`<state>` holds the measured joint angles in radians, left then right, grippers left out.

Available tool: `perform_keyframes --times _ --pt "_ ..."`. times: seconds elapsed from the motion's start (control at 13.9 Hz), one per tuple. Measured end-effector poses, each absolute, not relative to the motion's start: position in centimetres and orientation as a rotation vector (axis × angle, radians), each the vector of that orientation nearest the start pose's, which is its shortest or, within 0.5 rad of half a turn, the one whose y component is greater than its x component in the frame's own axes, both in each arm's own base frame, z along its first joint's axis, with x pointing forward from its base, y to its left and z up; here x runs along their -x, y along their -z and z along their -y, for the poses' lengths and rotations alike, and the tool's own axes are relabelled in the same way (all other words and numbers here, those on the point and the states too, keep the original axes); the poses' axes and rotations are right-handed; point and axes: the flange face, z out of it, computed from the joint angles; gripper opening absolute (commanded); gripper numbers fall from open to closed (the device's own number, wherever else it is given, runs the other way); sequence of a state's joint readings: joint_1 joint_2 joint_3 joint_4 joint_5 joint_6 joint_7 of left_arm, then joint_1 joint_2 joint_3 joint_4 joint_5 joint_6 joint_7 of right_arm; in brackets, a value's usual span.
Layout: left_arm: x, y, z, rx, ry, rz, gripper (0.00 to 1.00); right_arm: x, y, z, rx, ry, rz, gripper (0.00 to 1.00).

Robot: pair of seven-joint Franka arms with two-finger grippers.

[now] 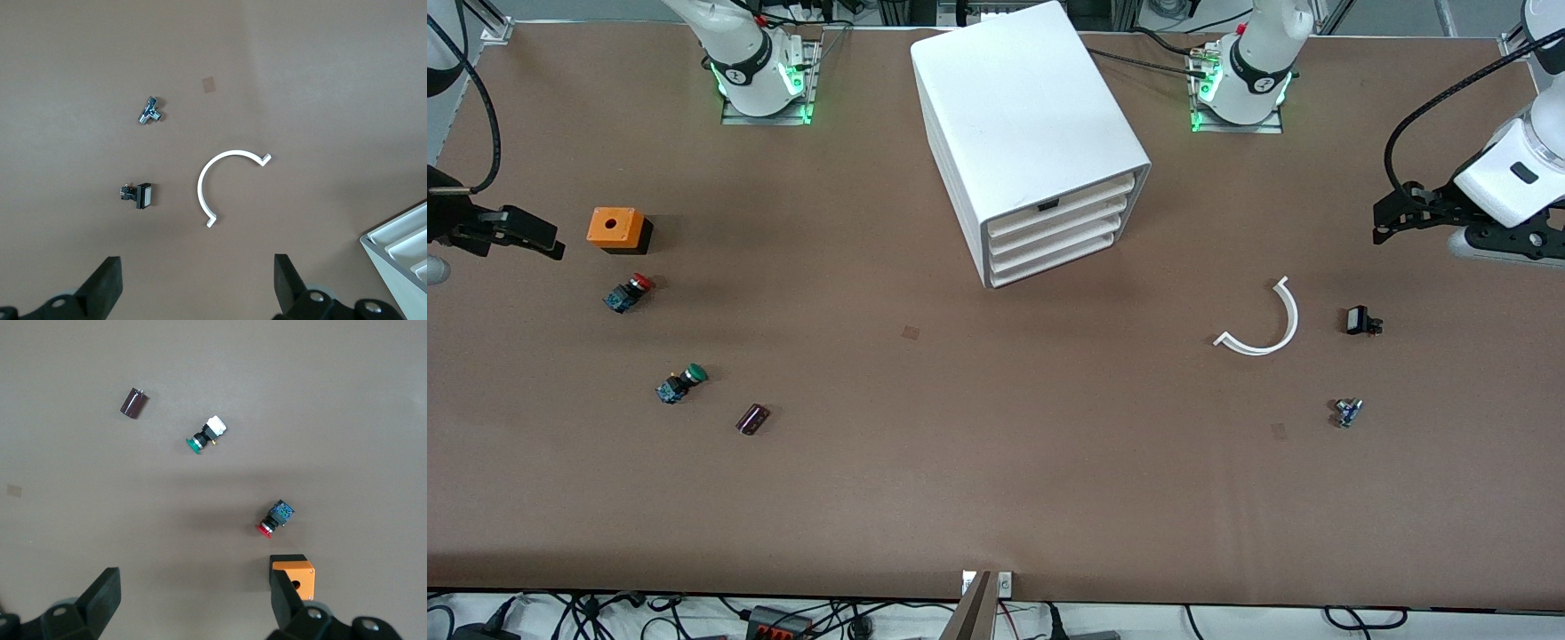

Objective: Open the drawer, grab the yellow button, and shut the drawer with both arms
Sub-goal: 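Reach the left gripper to the bottom drawer handle while the right gripper advances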

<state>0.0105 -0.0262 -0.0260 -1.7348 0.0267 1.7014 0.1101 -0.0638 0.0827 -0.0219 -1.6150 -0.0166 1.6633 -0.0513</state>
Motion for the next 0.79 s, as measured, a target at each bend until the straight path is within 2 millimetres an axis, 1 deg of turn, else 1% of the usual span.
perform_keyframes --times 0.43,0.57,0.72,0.79 --pt "-55.4 -57.1 0.7 3.108 -0.018 -0.202 1.00 -58.2 -56.5 5.0 3.157 -0.048 -0.049 1.00" --pt "-55.5 -56.8 1.0 3.108 -0.028 -0.214 1.00 -58.2 -56.3 4.8 3.157 -0.054 -0.042 1.00" --pt "-55.6 -56.0 1.9 3.107 -0.063 -0.245 1.00 -58.2 -55.9 4.4 3.156 -0.067 -0.030 1.00" --pt "-55.8 -55.0 2.5 3.105 -0.106 -0.269 1.00 -58.3 -55.7 4.1 3.155 -0.072 -0.023 1.00"
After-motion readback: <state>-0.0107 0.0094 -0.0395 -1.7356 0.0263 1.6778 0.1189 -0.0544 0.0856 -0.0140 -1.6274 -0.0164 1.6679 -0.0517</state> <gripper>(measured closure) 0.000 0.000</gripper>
